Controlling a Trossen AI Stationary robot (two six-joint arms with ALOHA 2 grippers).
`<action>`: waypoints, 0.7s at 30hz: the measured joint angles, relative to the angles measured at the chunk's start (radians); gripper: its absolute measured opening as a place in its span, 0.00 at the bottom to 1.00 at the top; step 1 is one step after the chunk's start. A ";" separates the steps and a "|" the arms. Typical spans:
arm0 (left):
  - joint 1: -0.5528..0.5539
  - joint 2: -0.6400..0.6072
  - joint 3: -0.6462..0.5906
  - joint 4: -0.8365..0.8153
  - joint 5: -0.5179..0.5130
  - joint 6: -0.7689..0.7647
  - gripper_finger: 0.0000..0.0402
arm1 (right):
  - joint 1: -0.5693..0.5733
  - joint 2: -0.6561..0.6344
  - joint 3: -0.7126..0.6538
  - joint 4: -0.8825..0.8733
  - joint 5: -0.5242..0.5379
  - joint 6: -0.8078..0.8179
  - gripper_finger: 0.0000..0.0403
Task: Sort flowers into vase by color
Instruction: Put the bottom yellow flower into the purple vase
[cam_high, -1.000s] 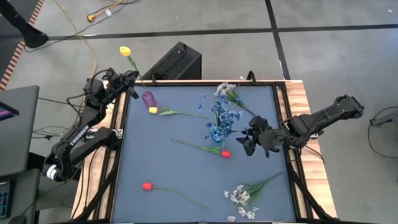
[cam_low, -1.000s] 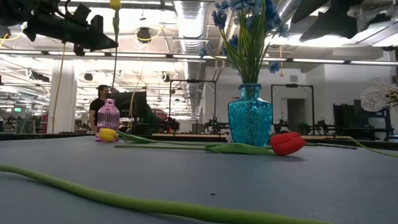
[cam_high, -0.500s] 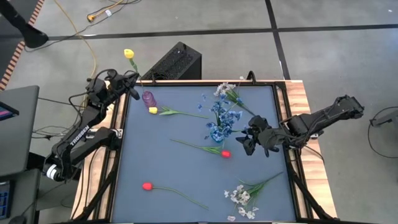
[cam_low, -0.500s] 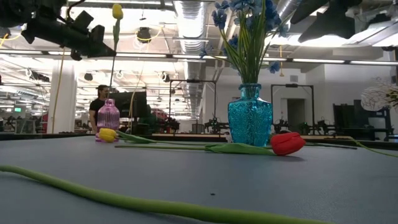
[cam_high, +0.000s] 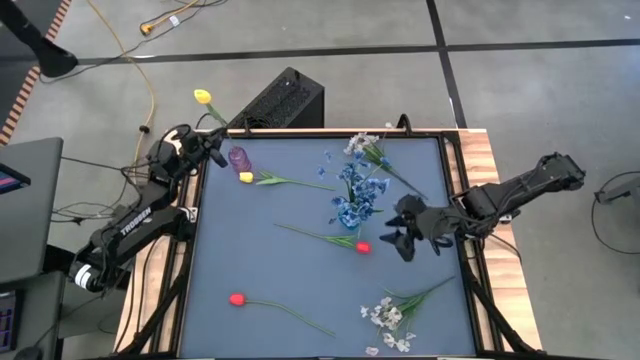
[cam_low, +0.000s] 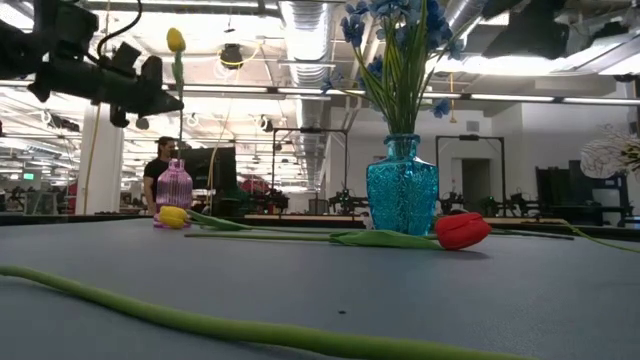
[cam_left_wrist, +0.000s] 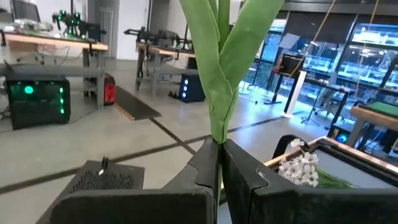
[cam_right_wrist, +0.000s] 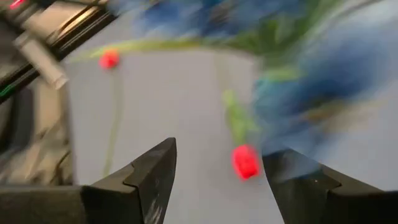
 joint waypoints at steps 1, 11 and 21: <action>0.000 0.000 -0.004 -0.014 0.000 -0.002 0.00 | 0.009 0.001 0.000 0.012 -0.033 -0.016 0.66; -0.009 0.001 -0.006 -0.190 -0.004 0.021 0.00 | 0.138 0.103 0.000 0.012 -0.165 -0.097 0.66; -0.009 0.001 0.001 -0.206 0.019 -0.061 0.09 | 0.194 0.234 0.000 -0.003 -0.379 -0.012 0.66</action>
